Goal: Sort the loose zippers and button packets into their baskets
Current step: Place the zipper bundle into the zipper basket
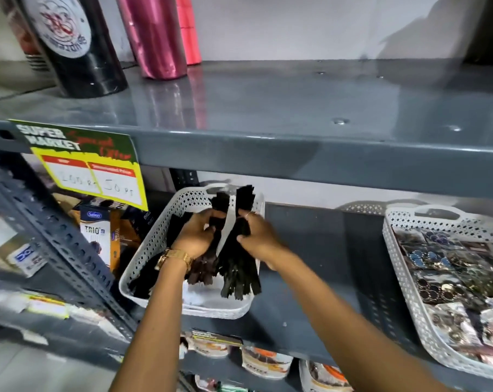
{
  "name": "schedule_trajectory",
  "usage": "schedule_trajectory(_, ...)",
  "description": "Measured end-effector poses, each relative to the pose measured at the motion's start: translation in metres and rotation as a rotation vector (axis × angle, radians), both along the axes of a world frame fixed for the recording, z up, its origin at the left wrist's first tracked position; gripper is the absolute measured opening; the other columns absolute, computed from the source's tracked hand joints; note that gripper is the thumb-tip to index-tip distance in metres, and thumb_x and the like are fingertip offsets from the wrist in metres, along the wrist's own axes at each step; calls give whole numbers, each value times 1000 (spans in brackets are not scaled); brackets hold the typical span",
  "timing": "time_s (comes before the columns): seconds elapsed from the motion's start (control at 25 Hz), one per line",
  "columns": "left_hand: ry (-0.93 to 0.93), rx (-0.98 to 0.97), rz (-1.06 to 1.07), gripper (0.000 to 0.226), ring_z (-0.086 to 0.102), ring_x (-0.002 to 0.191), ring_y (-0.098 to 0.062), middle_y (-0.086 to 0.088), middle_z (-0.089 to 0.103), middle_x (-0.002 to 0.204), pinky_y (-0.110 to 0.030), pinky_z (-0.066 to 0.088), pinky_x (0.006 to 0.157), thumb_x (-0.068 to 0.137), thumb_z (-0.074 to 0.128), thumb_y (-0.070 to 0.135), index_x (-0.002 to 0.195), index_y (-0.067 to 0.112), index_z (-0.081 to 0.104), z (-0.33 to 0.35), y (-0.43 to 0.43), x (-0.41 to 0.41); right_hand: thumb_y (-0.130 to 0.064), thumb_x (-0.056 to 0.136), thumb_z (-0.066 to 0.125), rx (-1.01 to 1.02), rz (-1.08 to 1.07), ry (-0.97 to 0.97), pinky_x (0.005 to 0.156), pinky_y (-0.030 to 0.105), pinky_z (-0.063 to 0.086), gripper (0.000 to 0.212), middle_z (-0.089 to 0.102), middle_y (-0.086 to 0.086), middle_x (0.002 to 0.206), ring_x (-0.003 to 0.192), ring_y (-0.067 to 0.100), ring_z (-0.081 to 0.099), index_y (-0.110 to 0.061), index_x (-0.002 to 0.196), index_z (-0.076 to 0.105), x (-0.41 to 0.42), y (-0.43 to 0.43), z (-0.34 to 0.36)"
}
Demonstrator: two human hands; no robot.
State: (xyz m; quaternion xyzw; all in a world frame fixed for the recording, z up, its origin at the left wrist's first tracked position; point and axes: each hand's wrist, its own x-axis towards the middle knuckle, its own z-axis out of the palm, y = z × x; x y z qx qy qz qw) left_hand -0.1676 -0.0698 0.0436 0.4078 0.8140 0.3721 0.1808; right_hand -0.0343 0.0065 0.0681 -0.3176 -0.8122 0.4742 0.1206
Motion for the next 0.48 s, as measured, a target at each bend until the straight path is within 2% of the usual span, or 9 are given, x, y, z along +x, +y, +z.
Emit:
schedule_trajectory(0.08, 14, -95, 0, 54, 58, 115, -29, -11, 55, 126, -27, 49, 95, 81, 47, -14, 96, 37, 60, -15, -1, -4, -5, 84, 50, 97, 82, -274, 98, 38, 49, 50, 47, 16, 136, 117, 35, 56, -13, 133, 45, -20, -13, -18)
schedule_trajectory(0.12, 5, -122, -4, 55, 53, 118, -21, -3, 48, 130, -16, 47, 89, 82, 48, -13, 107, 35, 60, -17, -3, 0, -4, 87, 49, 118, 117, -390, 99, 38, 48, 49, 41, 19, 138, 119, 37, 54, -8, 135, 42, -25, -19, -26)
schedule_trajectory(0.16, 14, -165, -24, 53, 48, 117, -14, 3, 42, 130, -12, 44, 86, 84, 47, -11, 121, 26, 57, -18, -4, 4, -3, 90, 47, 148, 147, -486, 104, 38, 44, 49, 36, 22, 141, 124, 37, 50, -4, 137, 38, -27, -24, -35)
schedule_trajectory(0.24, 59, -291, -70, 53, 49, 121, -15, 0, 47, 137, -21, 40, 98, 89, 45, -5, 138, 15, 43, -28, -3, 9, -2, 93, 44, 254, 185, -630, 115, 40, 29, 52, 25, 26, 150, 136, 38, 36, 2, 142, 30, -29, -29, -44)
schedule_trajectory(0.32, 88, -370, -97, 52, 48, 131, -24, -11, 46, 146, -25, 37, 107, 93, 47, 8, 144, 17, 37, -35, -2, 12, -5, 94, 43, 399, 205, -733, 119, 43, 20, 55, 19, 26, 154, 143, 37, 24, 3, 145, 25, -32, -31, -50)
schedule_trajectory(0.4, 139, -453, -75, 49, 44, 134, -29, -13, 41, 147, -29, 34, 112, 97, 42, 18, 145, 22, 36, -41, -1, 11, -12, 96, 43, 554, 235, -842, 119, 43, 19, 59, 18, 23, 155, 144, 36, 17, 0, 148, 19, -36, -34, -56)
schedule_trajectory(0.48, 228, -525, -55, 47, 45, 132, -34, -14, 40, 144, -36, 35, 112, 99, 35, 19, 146, 24, 35, -44, 0, 13, -18, 96, 45, 711, 272, -990, 117, 47, 22, 64, 17, 26, 155, 143, 42, 15, 2, 149, 15, -41, -39, -66)
